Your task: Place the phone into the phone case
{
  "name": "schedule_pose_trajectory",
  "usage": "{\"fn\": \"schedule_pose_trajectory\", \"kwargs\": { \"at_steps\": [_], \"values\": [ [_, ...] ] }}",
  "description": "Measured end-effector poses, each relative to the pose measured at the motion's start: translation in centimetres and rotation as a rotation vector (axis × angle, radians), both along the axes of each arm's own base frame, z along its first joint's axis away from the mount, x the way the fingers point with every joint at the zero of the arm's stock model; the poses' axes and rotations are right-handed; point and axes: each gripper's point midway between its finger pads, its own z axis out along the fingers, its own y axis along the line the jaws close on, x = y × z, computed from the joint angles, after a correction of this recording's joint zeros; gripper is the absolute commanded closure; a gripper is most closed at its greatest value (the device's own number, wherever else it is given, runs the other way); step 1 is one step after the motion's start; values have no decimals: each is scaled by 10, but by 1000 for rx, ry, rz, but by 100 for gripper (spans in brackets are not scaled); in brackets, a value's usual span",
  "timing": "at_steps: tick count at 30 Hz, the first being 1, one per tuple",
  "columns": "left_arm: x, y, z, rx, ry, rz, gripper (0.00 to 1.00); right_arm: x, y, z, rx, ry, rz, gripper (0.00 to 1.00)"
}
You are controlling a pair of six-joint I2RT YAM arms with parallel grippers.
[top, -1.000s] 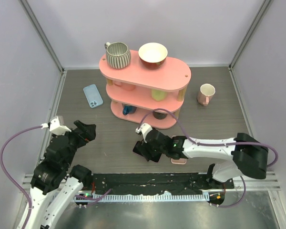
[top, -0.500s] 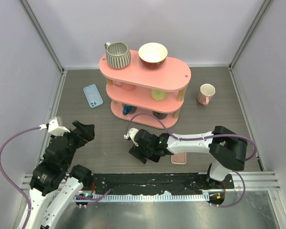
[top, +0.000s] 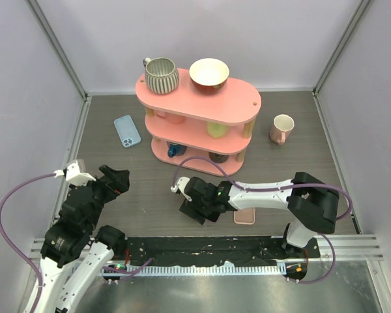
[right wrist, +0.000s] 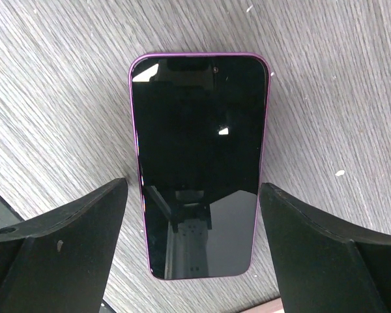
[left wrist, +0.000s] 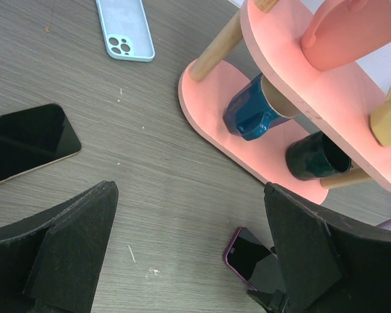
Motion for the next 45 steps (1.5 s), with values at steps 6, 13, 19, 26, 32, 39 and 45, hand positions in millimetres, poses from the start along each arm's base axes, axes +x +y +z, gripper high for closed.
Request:
{"fn": "schedule_pose_trajectory", "kwargs": {
  "at_steps": [6,13,19,26,32,39,45],
  "values": [
    [0,-1,0,-2,0,-8,0,0,-4,2,-17,-12,18,10],
    [0,-2,0,-3,1,-10,0,0,-7,2,-32,-15,36,10],
    [0,-2,0,-3,1,-10,0,-2,-10,1,-48,-11,55,10],
    [0,-2,0,-4,1,-13,0,-3,-12,-1,-69,-5,70,10],
    [-1,-3,0,-6,2,-19,0,2,-5,-3,-96,4,74,10],
    [-1,-5,0,-8,2,-25,0,7,2,-5,-99,68,71,13],
    [-1,-5,0,-8,2,-25,0,5,3,-7,-100,109,76,15]
  ]
}}
